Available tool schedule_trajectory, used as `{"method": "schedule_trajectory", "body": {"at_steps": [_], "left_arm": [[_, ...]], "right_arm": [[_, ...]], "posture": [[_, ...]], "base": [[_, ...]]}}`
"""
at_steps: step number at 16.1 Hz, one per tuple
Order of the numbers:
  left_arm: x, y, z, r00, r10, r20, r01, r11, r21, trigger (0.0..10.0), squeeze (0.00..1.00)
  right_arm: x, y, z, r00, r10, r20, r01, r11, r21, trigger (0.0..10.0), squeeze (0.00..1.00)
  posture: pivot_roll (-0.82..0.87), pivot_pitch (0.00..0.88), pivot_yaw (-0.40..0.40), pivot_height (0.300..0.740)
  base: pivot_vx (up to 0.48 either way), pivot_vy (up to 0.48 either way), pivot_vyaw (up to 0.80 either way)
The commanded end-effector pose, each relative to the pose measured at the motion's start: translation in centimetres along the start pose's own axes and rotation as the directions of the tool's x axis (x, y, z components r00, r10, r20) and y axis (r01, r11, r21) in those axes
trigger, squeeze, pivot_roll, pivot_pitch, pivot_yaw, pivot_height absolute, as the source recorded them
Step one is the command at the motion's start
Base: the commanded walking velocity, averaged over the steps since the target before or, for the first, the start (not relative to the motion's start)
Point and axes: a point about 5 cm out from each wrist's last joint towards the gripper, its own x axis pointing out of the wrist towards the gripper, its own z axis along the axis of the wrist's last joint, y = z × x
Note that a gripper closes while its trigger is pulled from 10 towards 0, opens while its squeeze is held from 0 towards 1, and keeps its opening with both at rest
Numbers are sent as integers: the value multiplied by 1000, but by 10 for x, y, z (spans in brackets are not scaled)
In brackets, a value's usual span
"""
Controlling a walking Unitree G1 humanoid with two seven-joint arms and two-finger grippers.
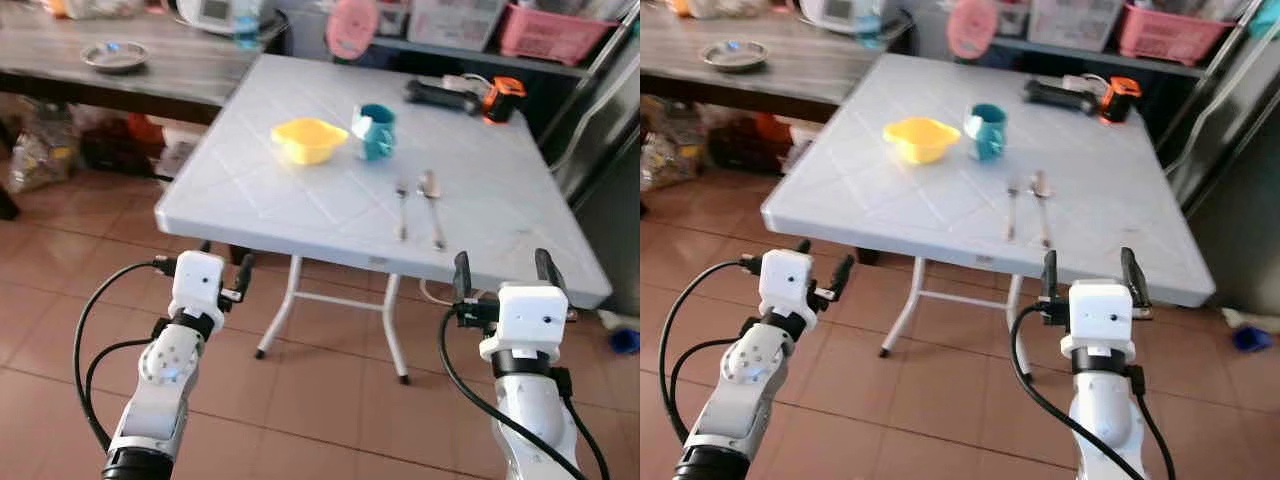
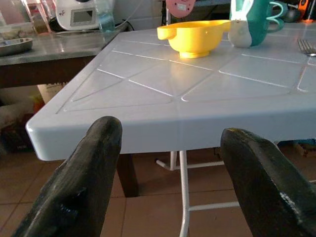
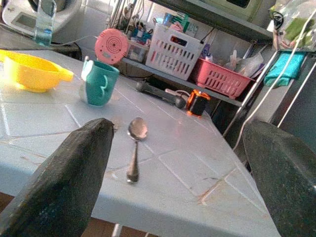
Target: Setting the table
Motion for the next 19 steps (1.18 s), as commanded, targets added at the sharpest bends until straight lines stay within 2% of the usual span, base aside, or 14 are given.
{"method": "schedule_trajectory", "body": {"at_steps": [1, 8, 10, 11, 13, 15, 19], "left_arm": [[3, -12, 1, 999, -33, 2, 33, 999, -12, 10000, 0], [5, -12, 7, 1000, -20, 23, 20, 1000, -23, 10000, 0], [5, -12, 10, 999, -25, 38, 27, 999, -35, 10000, 0], [5, -11, 20, 994, -56, 95, 63, 996, -63, 10000, 0], [5, -12, 25, 990, -81, 119, 91, 992, -82, 10000, 0], [3, -22, 30, 975, -169, 143, 189, 972, -137, 10000, 0], [1, -27, 30, 970, -193, 147, 213, 967, -138, 10000, 0]], "right_arm": [[-1, -7, -1, 1000, -13, -3, 13, 1000, -17, 10000, 0], [-1, -8, -1, 1000, -8, -1, 8, 1000, -23, 10000, 0], [-2, -9, 0, 1000, -8, -2, 8, 1000, -25, 10000, 0], [-2, -10, 1, 1000, -11, 2, 11, 999, -31, 10000, 0], [-3, -11, 1, 1000, -12, 2, 13, 999, -36, 10000, 0], [-3, -15, 1, 1000, -17, 3, 17, 999, -44, 10000, 0], [-2, -15, 2, 1000, -21, 5, 21, 999, -46, 10000, 0]], "posture": [[217, 110, -63, 740], [210, 114, -71, 740], [203, 114, -74, 740], [200, 115, -74, 740], [196, 114, -78, 740], [195, 114, -80, 740], [195, 115, -82, 740]], "base": [[0, 398, 0], [0, 400, 0], [0, 146, 0], [0, 0, 0], [0, 0, 0], [0, 0, 0], [0, 0, 0]]}}
